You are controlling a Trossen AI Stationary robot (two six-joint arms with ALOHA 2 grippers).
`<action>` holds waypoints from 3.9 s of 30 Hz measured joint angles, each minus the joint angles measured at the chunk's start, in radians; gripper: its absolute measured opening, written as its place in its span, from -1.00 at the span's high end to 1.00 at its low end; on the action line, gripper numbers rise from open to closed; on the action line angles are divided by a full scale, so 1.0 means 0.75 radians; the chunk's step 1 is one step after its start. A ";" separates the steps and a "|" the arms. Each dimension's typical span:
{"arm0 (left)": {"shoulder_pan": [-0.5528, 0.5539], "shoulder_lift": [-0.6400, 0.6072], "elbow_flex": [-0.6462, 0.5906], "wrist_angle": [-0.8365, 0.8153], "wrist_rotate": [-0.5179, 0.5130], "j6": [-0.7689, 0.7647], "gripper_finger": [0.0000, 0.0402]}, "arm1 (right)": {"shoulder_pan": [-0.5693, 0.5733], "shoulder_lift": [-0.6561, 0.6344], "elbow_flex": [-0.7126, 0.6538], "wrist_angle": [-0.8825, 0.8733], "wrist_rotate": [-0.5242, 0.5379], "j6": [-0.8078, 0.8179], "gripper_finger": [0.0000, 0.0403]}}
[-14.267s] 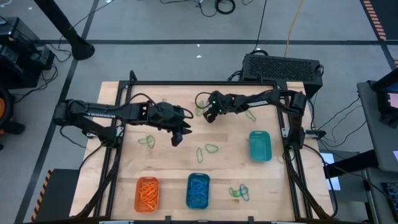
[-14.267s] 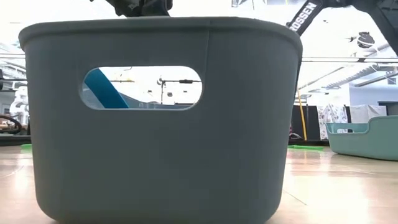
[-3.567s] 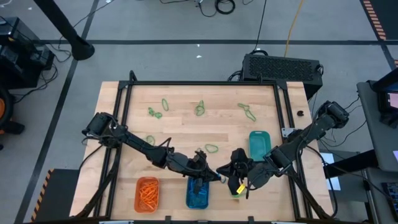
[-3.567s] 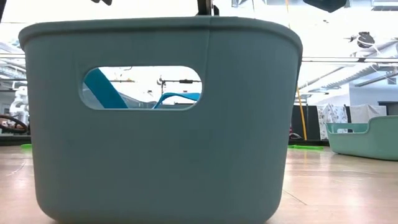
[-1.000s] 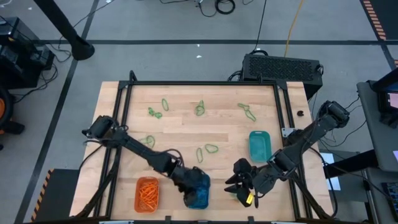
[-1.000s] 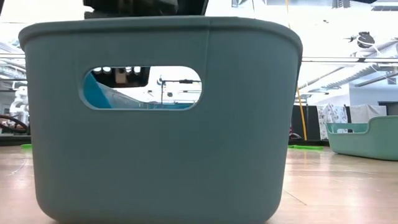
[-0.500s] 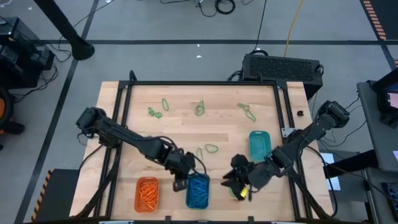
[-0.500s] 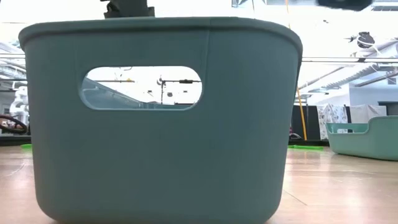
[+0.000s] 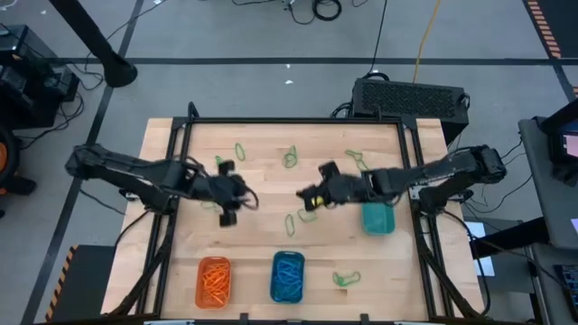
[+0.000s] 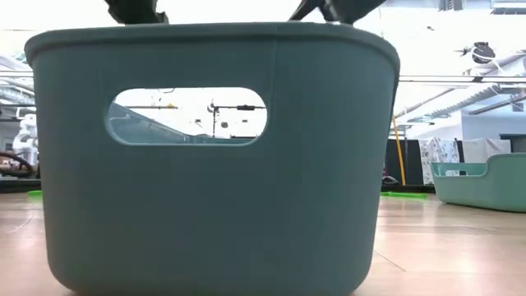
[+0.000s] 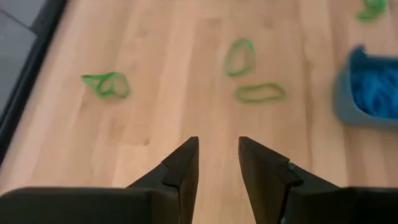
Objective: Sort rubber bands into baskets
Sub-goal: Put the green rubber band into the green bin
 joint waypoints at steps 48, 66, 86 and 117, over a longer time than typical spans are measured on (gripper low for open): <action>1.078 0.613 -0.253 0.098 0.345 -0.067 0.63 | -0.292 -0.001 0.000 -0.152 -0.509 -0.414 0.26; 0.764 0.185 -0.253 0.220 0.530 -0.285 0.99 | -0.084 -0.095 0.001 -0.173 -0.266 -0.380 0.26; 0.414 0.061 -0.250 1.255 0.718 -0.724 1.00 | -0.081 -0.077 0.001 0.200 -0.277 -1.168 0.26; 0.335 0.323 -0.251 0.505 0.430 -0.523 0.62 | 0.077 0.549 0.000 -0.249 -0.587 -1.172 0.26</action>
